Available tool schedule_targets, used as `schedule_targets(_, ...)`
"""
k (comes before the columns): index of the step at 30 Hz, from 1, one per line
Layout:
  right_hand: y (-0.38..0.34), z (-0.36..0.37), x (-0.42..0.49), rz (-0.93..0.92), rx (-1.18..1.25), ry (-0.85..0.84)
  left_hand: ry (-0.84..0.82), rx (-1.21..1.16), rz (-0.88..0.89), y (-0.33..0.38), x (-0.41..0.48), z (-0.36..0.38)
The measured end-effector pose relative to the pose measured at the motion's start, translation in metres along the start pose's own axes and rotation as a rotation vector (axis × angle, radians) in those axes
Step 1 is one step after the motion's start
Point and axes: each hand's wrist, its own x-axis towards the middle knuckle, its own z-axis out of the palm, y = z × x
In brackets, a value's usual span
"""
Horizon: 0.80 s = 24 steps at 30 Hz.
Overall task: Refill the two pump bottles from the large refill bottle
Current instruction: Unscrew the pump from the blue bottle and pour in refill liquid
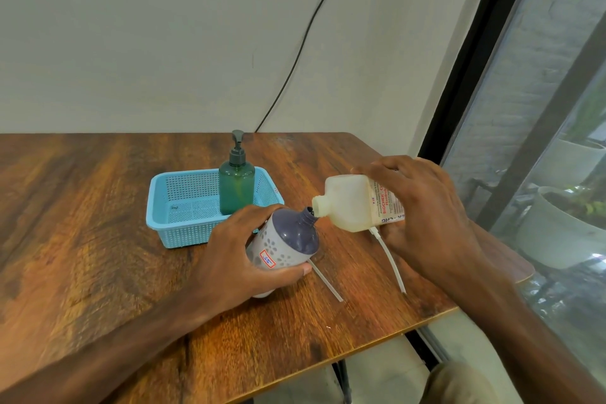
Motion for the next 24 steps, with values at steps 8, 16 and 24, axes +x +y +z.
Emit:
schedule_targets(8, -0.0011, 0.0005, 0.0005, -0.006, 0.004, 0.023, -0.001, -0.006, 0.013, 0.0026, -0.0002, -0.0014)
schedule_targets(16, -0.0005, 0.0005, 0.0012, 0.002, -0.006, 0.009, -0.005, -0.009, 0.019, 0.0035, -0.0004, -0.0015)
schedule_targets(24, -0.0028, -0.003, 0.002, -0.002, -0.002, -0.011, -0.006, 0.016, -0.001, 0.0022, -0.0003, -0.0012)
